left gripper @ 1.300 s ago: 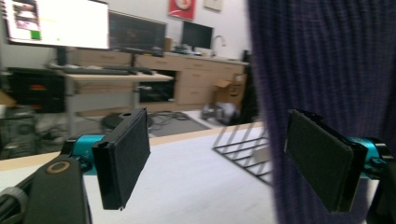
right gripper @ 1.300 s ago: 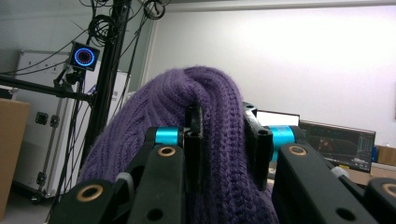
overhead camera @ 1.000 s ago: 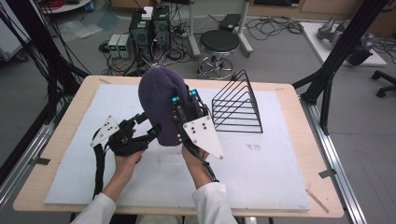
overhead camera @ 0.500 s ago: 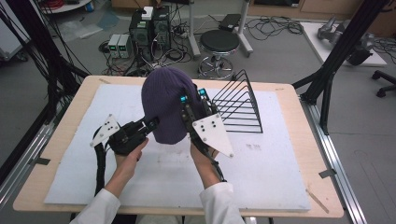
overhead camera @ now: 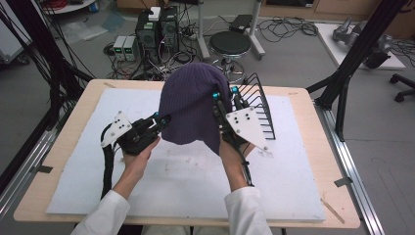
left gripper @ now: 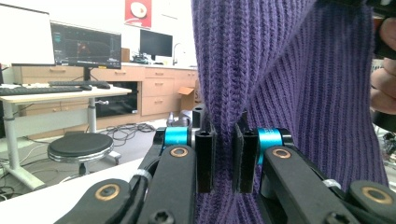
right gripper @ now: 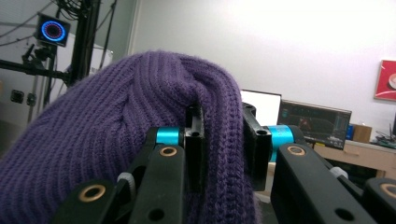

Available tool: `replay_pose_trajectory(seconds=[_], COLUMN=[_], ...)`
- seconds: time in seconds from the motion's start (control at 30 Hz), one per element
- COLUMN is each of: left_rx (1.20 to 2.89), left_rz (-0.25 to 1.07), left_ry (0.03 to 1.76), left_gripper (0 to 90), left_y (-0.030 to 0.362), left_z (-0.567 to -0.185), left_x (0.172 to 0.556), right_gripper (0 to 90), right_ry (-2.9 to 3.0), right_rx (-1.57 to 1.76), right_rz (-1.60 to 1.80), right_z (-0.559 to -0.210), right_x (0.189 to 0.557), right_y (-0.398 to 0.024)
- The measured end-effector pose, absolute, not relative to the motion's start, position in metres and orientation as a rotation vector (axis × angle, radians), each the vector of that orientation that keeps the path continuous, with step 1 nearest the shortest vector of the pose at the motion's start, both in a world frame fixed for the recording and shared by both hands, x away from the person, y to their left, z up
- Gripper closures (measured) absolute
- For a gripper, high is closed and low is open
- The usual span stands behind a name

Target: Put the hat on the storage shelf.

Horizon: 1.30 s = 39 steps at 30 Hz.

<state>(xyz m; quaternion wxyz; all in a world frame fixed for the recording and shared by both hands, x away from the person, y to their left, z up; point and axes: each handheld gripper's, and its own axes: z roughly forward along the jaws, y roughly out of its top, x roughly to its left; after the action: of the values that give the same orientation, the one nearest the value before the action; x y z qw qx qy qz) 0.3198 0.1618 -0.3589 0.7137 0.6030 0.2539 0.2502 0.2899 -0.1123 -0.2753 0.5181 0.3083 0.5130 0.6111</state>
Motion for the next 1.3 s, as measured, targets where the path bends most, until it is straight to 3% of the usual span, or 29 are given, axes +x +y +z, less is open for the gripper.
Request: replay_pose_trajectory(seconds=[0.97,1.3], left_rx=[1.356,1.339], left_rz=[0.661,0.622], left_ry=[0.442,0.479], left_gripper=[81.9,81.9], left_y=[0.053,0.031], left_z=[-0.287,-0.295], left_x=[0.379,0.402], right_gripper=[74.8,75.1], right_ry=[1.23,1.193], right_rx=[0.688,0.731], right_rz=[1.293,1.287], right_z=[-0.208,-0.217], right_x=[0.347,0.376], right_y=[-0.216,-0.231])
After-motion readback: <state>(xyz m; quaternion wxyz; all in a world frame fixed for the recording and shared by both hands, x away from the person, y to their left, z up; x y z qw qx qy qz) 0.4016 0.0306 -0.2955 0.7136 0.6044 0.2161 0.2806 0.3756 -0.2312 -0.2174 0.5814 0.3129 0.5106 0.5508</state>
